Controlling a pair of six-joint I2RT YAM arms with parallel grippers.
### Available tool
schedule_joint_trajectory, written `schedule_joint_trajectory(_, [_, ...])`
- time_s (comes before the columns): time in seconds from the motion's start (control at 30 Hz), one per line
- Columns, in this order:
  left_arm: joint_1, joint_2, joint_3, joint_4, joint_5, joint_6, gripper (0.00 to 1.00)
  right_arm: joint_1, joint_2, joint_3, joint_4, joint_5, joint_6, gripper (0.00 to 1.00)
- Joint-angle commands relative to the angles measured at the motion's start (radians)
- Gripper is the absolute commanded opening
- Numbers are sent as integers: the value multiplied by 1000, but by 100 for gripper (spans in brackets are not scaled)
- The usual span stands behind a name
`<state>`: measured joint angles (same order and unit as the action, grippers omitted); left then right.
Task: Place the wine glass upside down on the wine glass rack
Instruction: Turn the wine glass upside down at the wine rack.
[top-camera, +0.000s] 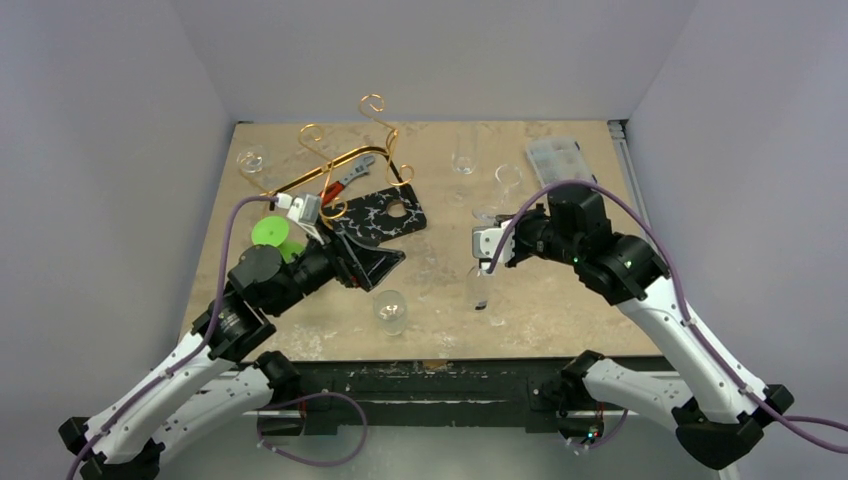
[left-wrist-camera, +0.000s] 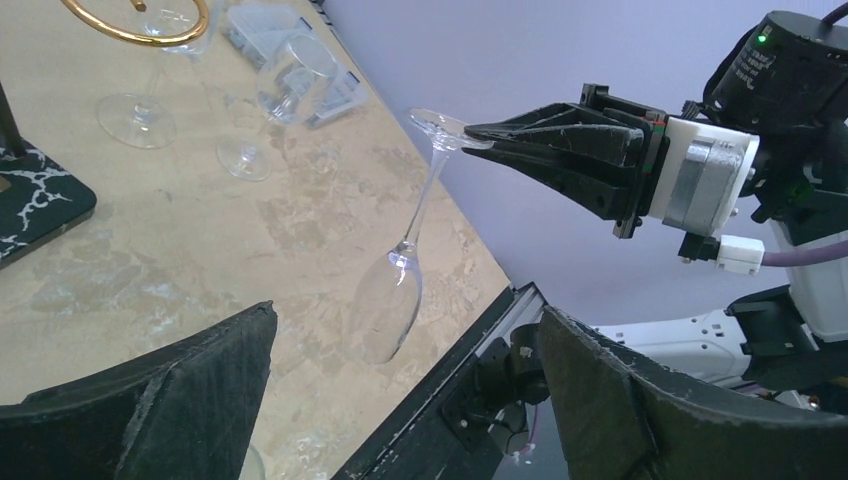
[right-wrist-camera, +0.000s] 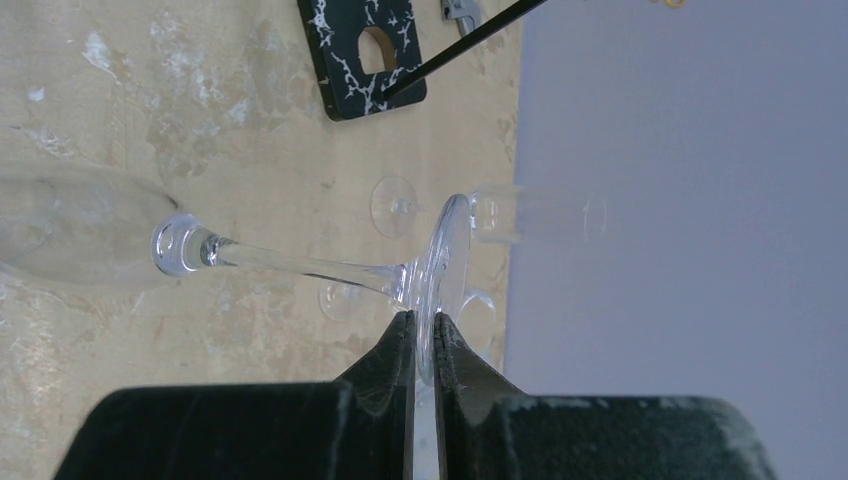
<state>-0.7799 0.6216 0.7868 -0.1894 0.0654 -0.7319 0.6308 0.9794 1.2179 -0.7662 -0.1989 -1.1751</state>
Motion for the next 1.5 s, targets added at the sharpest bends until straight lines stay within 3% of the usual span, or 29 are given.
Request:
schedule_joint_trajectory(0.0, [13, 10, -23, 113, 34, -75, 100, 17, -40, -11, 139, 16, -51, 0])
schedule_joint_trajectory(0.9, [47, 59, -86, 310, 40, -248, 100, 105, -177, -234, 375, 21, -226, 0])
schedule_joint_trajectory(1.47, [73, 297, -49, 543, 171, -436, 97, 163, -223, -330, 518, 7, -375, 0])
